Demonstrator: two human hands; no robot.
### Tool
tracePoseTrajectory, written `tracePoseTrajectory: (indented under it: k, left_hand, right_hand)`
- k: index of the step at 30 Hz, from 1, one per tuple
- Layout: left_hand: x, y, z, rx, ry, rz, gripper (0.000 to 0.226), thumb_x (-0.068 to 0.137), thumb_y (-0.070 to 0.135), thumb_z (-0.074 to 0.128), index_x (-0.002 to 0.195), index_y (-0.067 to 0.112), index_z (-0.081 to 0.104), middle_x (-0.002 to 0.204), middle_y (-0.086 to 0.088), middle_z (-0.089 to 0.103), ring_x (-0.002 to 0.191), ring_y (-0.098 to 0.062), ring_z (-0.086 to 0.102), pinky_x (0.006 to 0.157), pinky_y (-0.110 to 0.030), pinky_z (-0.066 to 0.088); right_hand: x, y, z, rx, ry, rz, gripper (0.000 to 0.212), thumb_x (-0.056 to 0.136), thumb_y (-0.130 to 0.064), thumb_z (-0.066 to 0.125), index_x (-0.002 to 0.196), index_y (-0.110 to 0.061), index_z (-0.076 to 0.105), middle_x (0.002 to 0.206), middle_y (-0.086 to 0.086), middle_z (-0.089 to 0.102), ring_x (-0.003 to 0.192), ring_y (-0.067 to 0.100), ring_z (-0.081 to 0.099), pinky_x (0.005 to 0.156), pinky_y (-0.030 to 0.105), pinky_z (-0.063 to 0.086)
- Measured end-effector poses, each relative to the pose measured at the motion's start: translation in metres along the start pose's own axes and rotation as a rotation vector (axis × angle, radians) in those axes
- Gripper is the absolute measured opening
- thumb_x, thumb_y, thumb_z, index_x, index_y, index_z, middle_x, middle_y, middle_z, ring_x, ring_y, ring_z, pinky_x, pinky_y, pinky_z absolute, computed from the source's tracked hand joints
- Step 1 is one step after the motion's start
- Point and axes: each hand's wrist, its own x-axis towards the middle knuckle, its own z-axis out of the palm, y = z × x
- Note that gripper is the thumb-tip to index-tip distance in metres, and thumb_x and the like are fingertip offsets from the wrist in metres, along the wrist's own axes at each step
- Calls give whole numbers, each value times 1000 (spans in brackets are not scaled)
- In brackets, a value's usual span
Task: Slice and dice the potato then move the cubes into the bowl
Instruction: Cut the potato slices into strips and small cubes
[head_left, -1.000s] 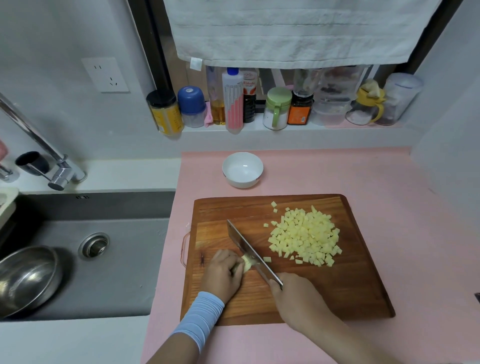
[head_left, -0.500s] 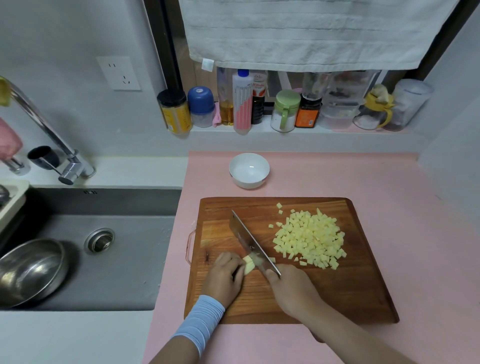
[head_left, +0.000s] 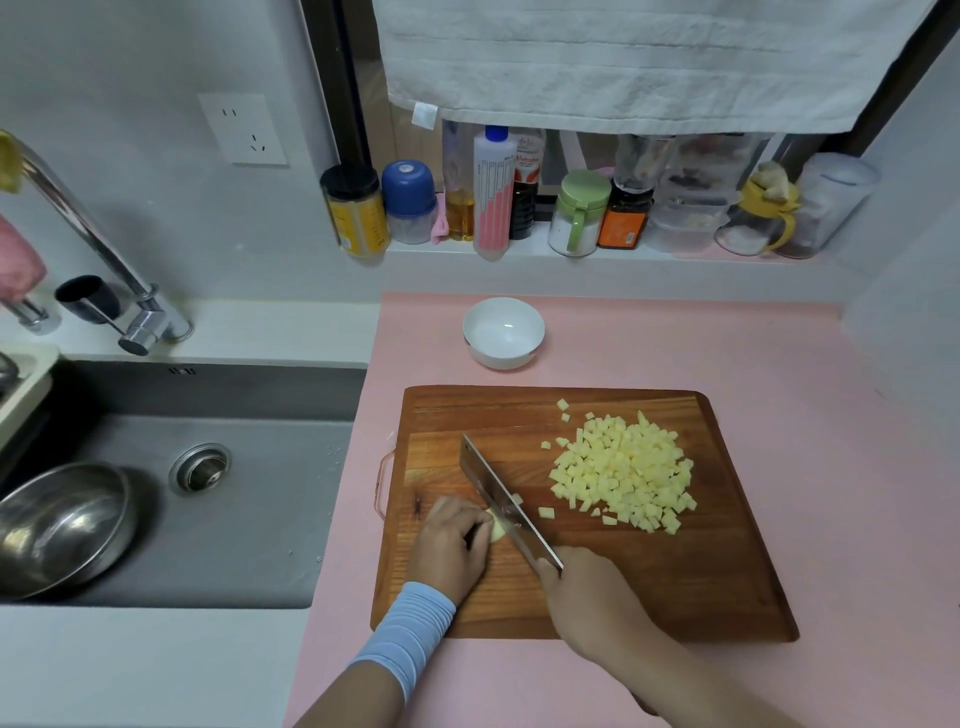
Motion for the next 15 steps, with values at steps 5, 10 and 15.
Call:
tracePoseTrajectory:
  k: [5, 10, 15]
  left_hand:
    - [-1, 0, 0, 0, -8, -8, 8, 80, 8, 78, 83, 14, 74, 85, 7, 67, 87, -10, 57, 86, -8, 39]
    - [-7, -4, -5, -25, -6, 14, 7, 83, 11, 73, 87, 16, 71, 92, 9, 65, 94, -8, 54, 91, -14, 39]
    - [-9, -5, -8, -20, -43, 14, 13, 80, 9, 78, 83, 19, 71, 91, 12, 65, 92, -6, 53, 90, -10, 36]
  right_hand:
    - [17, -13, 7, 25, 14, 0, 27, 105, -39, 43, 89, -26, 61, 79, -11, 60, 78, 17, 61, 68, 30, 45]
    - [19, -10, 2, 60, 7, -11, 29, 104, -40, 45, 94, -24, 66, 81, -10, 63, 81, 18, 62, 71, 32, 47]
    - [16, -9, -8, 96, 14, -35, 32, 104, -41, 46, 82, -25, 64, 77, -6, 67, 76, 15, 65, 65, 33, 48]
